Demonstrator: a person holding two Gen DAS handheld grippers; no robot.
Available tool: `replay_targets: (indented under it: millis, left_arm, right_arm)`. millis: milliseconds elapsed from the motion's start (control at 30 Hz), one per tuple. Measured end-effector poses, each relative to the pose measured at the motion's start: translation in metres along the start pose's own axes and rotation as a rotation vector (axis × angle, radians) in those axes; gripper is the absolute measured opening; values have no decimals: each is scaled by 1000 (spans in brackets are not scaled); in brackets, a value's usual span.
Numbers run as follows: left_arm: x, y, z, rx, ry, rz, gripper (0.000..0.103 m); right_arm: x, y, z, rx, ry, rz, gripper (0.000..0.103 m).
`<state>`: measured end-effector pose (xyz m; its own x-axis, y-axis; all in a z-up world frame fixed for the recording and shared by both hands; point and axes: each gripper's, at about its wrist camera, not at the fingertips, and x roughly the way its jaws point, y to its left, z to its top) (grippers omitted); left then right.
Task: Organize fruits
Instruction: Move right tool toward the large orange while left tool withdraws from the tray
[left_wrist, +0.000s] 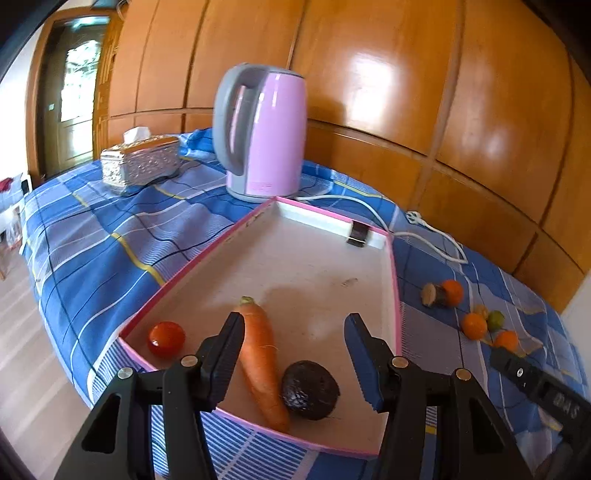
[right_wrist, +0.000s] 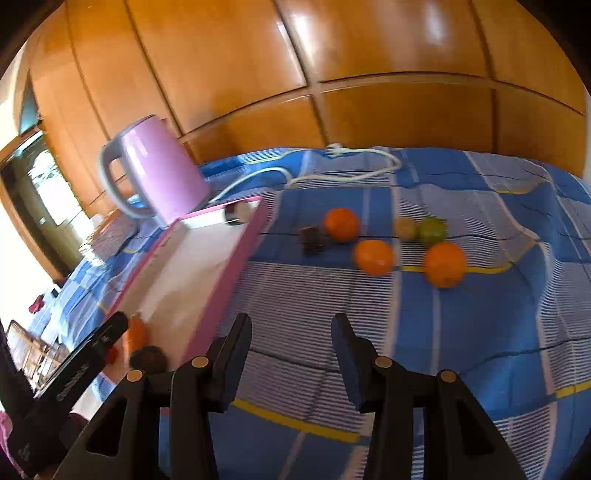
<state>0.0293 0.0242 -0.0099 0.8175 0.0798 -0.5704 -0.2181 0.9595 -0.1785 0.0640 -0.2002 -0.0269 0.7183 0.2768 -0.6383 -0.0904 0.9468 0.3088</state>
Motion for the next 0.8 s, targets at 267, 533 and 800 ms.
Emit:
replay_targets:
  millis: [267,533,800]
  left_arm:
    - [1,-13,-5,57,16,-33,57]
    - [2,-22,-7,91,26,-62,57]
    - [2,-30,-9,115,28,-92,57]
  right_arm:
    - [-4,-45,8,121,-38,-101,46]
    - [-1,-71,14,197,-78,-167,46]
    - [14,-86,21,229,-49,-205,46]
